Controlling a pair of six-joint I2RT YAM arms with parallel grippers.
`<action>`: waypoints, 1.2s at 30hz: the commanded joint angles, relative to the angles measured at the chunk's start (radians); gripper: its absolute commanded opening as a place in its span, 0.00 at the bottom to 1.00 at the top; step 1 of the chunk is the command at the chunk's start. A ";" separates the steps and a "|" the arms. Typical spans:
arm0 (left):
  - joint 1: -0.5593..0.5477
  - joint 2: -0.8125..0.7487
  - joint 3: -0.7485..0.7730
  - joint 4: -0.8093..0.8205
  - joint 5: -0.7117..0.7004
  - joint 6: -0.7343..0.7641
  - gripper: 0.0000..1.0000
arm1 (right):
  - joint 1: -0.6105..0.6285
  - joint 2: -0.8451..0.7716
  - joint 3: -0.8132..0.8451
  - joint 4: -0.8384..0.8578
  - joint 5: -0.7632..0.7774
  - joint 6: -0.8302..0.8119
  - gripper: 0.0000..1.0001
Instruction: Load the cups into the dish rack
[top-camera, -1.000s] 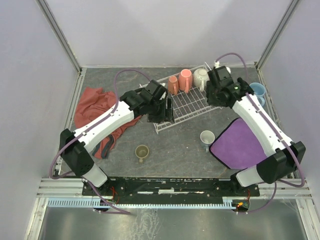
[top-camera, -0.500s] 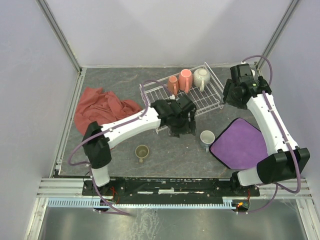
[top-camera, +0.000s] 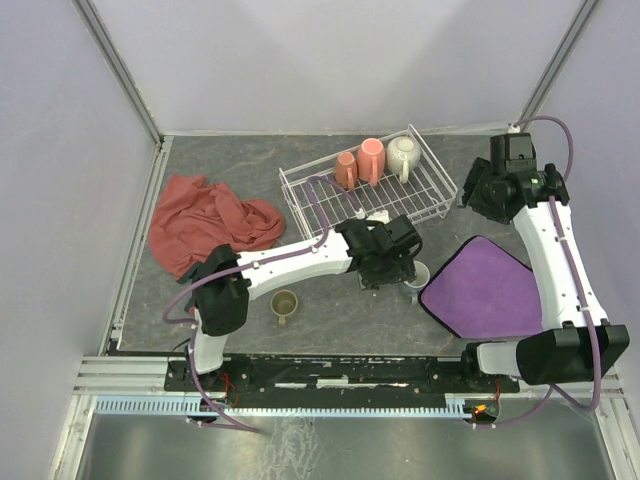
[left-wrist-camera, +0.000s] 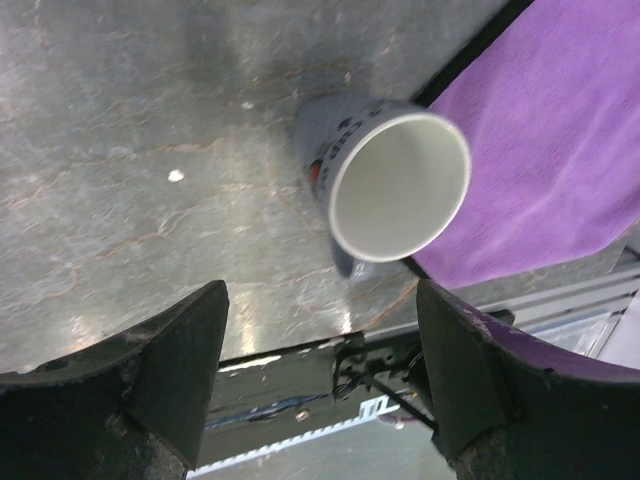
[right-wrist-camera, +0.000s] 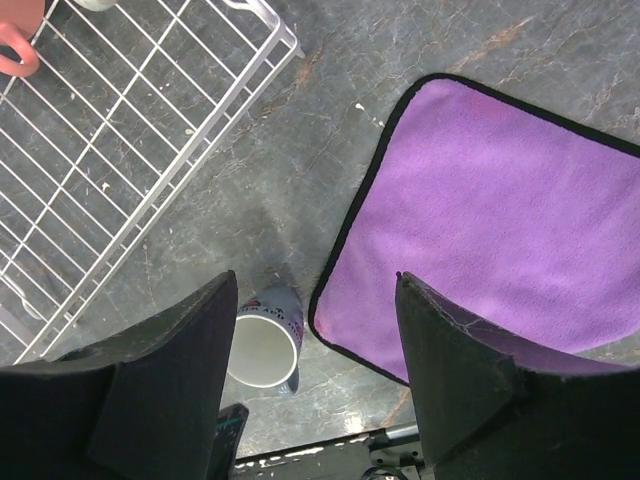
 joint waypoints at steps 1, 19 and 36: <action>-0.007 0.053 0.116 0.012 -0.084 -0.064 0.82 | -0.015 -0.047 -0.027 0.046 -0.047 -0.006 0.72; -0.005 0.179 0.257 -0.096 -0.139 0.022 0.78 | -0.015 -0.034 -0.025 0.063 -0.096 0.005 0.72; 0.000 0.263 0.306 -0.122 -0.124 0.096 0.45 | -0.014 -0.006 -0.022 0.076 -0.103 0.007 0.72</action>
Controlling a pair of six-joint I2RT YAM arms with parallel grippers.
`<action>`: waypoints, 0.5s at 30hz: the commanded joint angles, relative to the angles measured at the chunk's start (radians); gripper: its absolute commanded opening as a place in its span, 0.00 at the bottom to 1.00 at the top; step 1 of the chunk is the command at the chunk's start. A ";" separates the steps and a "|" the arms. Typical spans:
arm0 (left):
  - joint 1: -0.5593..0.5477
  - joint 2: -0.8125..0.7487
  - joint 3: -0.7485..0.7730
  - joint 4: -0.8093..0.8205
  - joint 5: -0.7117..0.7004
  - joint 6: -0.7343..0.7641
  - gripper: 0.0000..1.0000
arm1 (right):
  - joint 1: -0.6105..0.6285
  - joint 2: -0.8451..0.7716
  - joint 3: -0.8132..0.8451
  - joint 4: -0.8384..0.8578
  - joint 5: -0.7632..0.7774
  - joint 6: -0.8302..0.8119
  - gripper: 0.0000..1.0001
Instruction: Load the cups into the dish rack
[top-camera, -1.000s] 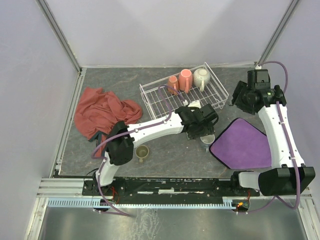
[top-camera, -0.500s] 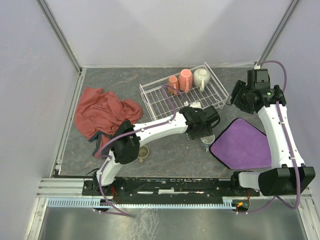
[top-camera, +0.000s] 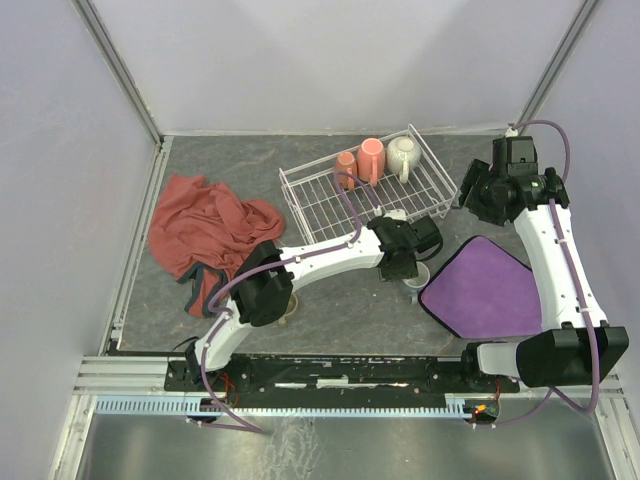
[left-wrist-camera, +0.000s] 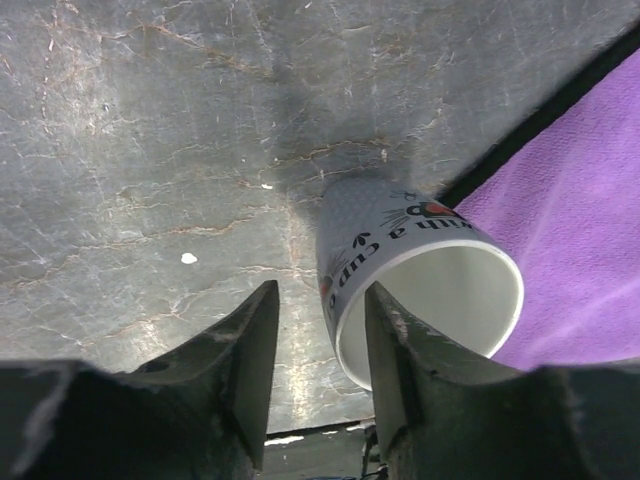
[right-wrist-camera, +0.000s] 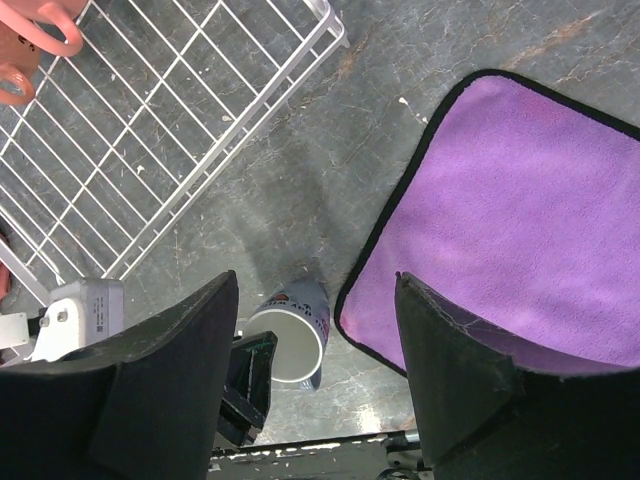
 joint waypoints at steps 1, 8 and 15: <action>0.003 0.010 0.048 -0.009 -0.023 0.052 0.42 | -0.002 -0.004 0.007 0.034 -0.001 0.005 0.72; 0.013 0.033 0.053 -0.003 -0.007 0.071 0.17 | -0.001 -0.012 -0.009 0.035 0.006 0.002 0.71; 0.027 0.050 0.048 0.021 0.033 0.095 0.03 | -0.001 -0.021 -0.012 0.032 0.002 0.000 0.71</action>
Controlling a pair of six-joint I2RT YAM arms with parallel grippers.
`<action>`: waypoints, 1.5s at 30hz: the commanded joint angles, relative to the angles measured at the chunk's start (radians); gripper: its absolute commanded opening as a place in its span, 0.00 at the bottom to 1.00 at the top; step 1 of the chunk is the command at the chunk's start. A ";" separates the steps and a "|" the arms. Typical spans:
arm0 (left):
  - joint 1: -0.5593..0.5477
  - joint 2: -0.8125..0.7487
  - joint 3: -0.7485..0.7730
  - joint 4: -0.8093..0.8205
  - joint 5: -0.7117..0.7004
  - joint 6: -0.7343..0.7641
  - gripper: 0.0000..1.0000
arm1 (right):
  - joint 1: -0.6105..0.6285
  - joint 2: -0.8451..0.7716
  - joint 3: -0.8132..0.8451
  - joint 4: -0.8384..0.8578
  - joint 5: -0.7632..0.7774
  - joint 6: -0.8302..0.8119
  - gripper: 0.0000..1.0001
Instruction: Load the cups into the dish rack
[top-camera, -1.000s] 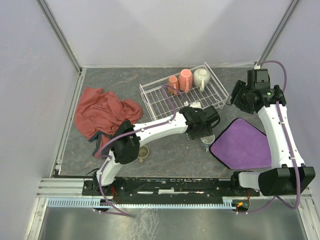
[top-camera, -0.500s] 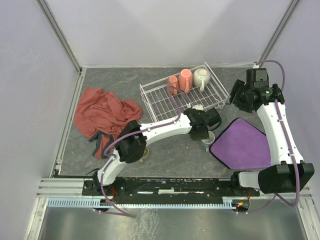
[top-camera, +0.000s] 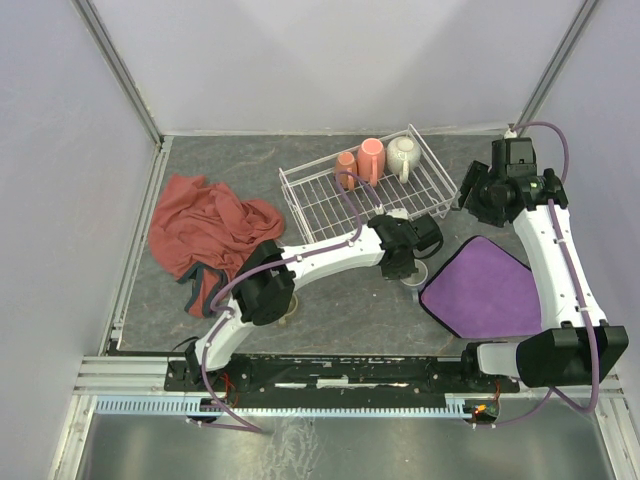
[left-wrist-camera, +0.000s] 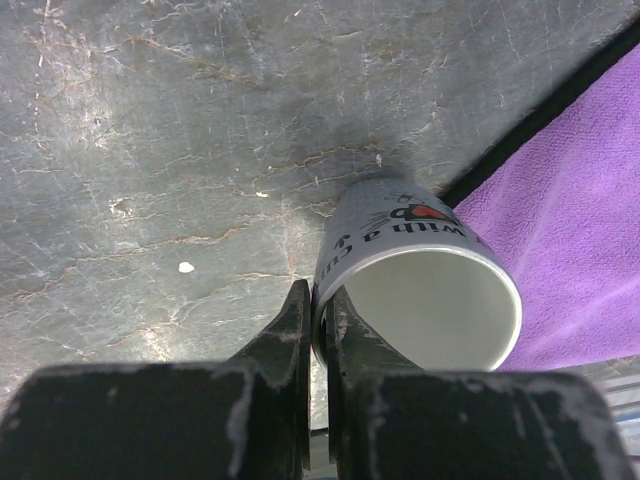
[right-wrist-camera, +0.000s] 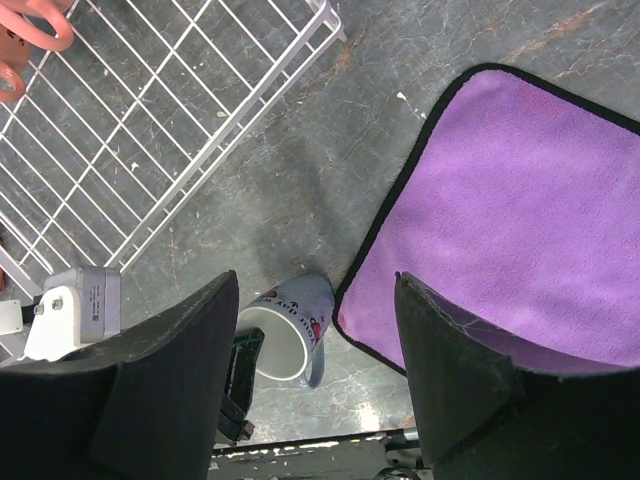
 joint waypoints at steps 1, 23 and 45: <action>0.013 0.028 0.025 0.022 0.019 0.058 0.03 | -0.002 -0.023 0.001 0.028 0.000 0.000 0.71; 0.083 -0.499 -0.315 0.290 0.113 0.018 0.03 | -0.001 -0.076 -0.022 0.156 -0.291 0.035 0.69; 0.504 -0.707 -0.545 0.759 0.499 0.110 0.03 | -0.001 -0.107 -0.306 0.787 -0.872 0.629 0.71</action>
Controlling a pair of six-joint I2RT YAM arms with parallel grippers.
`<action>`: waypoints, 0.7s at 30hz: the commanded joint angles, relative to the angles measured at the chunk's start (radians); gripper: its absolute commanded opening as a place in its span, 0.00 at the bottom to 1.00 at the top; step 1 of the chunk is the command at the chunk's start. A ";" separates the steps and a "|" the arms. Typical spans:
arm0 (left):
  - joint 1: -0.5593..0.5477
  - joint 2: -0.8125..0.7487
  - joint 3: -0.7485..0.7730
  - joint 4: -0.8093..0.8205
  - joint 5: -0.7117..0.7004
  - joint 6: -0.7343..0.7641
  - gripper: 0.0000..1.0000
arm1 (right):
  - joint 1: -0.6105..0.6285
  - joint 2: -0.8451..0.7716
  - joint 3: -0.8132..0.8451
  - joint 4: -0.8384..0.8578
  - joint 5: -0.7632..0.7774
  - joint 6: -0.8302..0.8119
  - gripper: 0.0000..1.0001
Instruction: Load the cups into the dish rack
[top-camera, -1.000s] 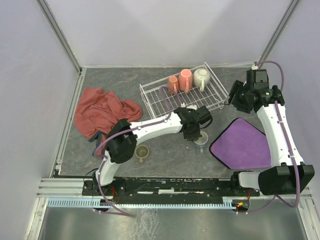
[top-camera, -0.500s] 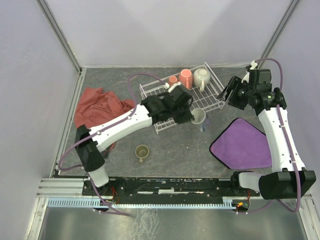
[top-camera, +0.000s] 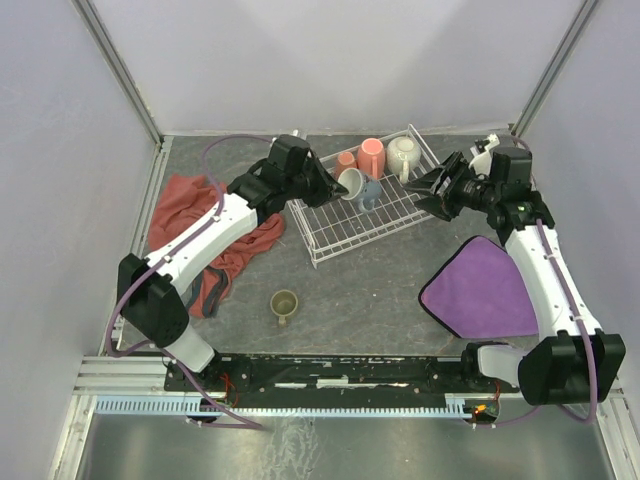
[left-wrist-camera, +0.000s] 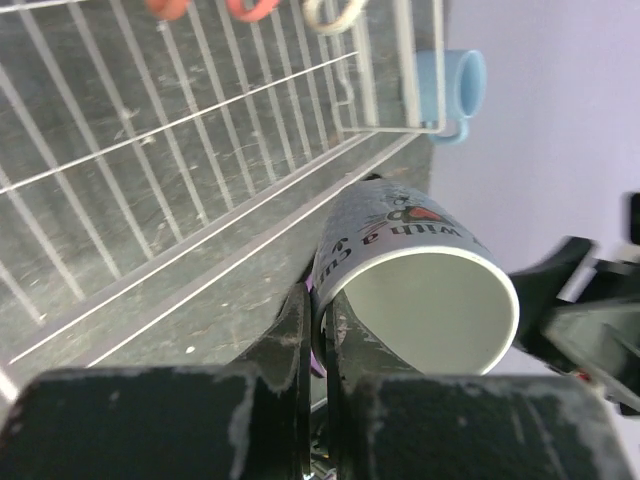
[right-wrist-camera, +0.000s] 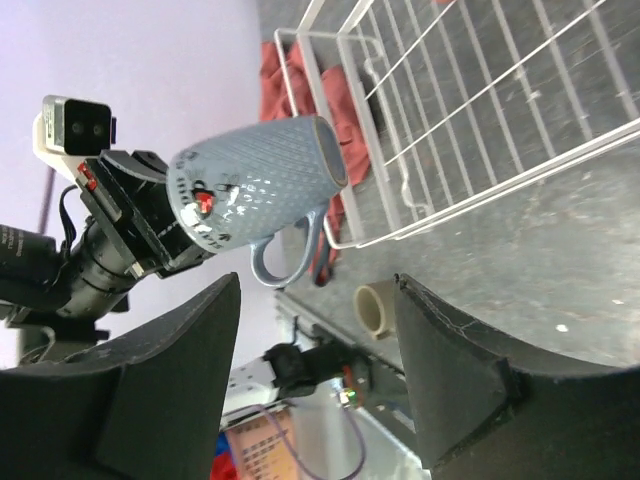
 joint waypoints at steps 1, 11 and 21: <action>0.026 -0.046 -0.004 0.288 0.172 -0.023 0.03 | -0.002 -0.021 -0.096 0.334 -0.190 0.259 0.71; 0.040 -0.009 -0.033 0.443 0.234 -0.120 0.03 | 0.011 -0.050 -0.207 0.538 -0.230 0.420 0.71; 0.041 0.015 -0.062 0.574 0.260 -0.206 0.03 | 0.069 -0.018 -0.250 0.751 -0.208 0.574 0.68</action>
